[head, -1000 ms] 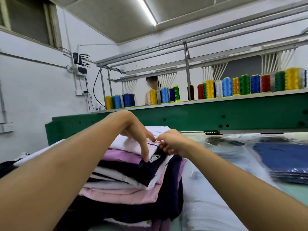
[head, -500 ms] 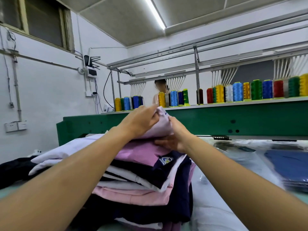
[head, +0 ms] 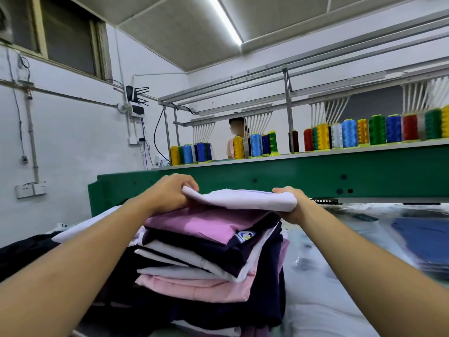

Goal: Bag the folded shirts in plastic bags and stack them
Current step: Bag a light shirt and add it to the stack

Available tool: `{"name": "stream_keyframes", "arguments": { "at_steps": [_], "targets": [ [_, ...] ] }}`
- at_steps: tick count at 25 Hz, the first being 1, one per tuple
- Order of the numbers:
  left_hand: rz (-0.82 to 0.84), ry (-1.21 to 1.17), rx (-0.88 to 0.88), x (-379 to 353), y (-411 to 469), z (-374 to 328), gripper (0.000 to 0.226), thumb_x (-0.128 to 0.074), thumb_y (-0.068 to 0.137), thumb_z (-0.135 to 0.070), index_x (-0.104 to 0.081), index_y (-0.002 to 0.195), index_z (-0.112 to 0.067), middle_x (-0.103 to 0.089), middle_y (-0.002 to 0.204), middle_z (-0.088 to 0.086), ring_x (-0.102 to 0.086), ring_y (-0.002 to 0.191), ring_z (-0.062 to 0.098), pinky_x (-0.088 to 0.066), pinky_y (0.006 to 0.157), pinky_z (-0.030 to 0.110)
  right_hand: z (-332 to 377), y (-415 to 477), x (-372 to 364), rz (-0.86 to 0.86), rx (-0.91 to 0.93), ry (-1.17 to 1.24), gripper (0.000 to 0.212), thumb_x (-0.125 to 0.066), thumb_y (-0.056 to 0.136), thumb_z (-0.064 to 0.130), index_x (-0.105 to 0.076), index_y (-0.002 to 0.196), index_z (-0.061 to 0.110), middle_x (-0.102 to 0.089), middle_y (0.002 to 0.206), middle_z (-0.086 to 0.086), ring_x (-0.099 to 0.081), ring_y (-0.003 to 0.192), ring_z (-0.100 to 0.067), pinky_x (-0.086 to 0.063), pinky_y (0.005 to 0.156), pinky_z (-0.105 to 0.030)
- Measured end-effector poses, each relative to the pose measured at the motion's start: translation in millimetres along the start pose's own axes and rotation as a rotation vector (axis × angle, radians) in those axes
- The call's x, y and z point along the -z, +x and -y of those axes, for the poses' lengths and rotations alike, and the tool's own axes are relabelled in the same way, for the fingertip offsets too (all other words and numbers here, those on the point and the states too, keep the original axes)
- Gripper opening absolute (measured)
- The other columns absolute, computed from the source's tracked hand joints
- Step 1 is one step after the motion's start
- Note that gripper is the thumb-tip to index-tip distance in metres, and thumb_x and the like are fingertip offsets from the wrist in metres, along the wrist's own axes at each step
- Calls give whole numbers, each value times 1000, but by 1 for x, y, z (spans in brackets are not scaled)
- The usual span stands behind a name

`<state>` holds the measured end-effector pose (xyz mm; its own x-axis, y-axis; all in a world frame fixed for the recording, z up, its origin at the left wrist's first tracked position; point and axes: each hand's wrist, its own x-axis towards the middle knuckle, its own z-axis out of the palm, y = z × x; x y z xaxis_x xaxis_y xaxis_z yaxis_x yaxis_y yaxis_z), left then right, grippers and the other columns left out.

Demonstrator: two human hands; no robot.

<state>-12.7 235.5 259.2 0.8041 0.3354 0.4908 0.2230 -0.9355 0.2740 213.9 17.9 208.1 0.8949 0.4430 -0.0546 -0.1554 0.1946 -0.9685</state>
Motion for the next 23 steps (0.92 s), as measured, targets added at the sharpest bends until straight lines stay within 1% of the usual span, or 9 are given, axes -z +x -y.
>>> {"name": "stream_keyframes", "arguments": {
  "at_steps": [2,4,6,9,11,13,16,19,23],
  "targets": [
    [-124,-110,200,-4,5,1,29,-77,83,-45,-65,90,-20,-70,88,1,-68,84,22,-55,82,36,-5,0,7,45,-71,82,21,-48,97,6,-59,113,-3,-61,105,-20,-47,79,-31,-45,69,-24],
    [-5,-143,361,-12,15,-13,58,-67,82,-64,-66,80,-6,-65,68,3,-61,62,24,-53,65,34,-12,-8,7,123,-1,-38,37,-46,88,-3,-56,123,-13,-64,120,-28,-48,81,-26,-39,67,-24],
    [126,42,431,-18,24,-32,71,-62,83,-69,-66,95,1,-56,66,5,-52,57,21,-36,52,30,-12,-7,7,129,-32,-11,49,-50,85,0,-56,133,-4,-60,137,-19,-55,89,-26,-41,73,-30],
    [225,136,463,-21,33,-48,76,-60,85,-67,-59,122,-1,-62,104,5,-62,81,17,-40,55,28,-8,-15,10,183,-20,-52,46,-53,88,-2,-60,133,4,-63,134,-17,-66,90,-28,-52,71,-29],
    [261,118,500,-23,42,-49,80,-61,85,-67,-53,135,-5,-61,128,11,-64,107,26,-51,79,33,-9,-12,15,192,-12,-111,48,-51,85,-7,-62,130,5,-62,132,-16,-69,95,-31,-56,75,-32],
    [295,121,521,-27,46,-49,85,-66,83,-64,-47,143,-7,-54,139,10,-58,118,30,-47,92,37,-11,-7,16,178,-8,-142,51,-50,82,-11,-62,130,3,-61,130,-15,-69,93,-31,-55,77,-34],
    [286,94,469,-31,56,-51,67,-73,84,-44,-52,134,-4,-58,121,9,-58,105,28,-44,80,32,-10,-3,13,165,0,-193,55,-47,80,-15,-61,130,2,-61,124,-12,-67,83,-23,-54,62,-25],
    [265,76,302,-36,67,-70,38,-63,91,-22,-56,123,-4,-60,120,12,-56,96,27,-42,75,32,-12,-1,11,196,21,-259,64,-39,75,-18,-64,129,8,-56,128,-15,-61,104,-32,-53,72,-29],
    [193,221,7,-41,79,-120,34,-56,96,-27,-51,125,-10,-55,123,8,-50,99,25,-40,80,34,4,-8,6,260,90,-213,55,-40,78,-9,-69,121,10,-61,90,-13,-60,67,-27,-51,59,-28]
  ]
}}
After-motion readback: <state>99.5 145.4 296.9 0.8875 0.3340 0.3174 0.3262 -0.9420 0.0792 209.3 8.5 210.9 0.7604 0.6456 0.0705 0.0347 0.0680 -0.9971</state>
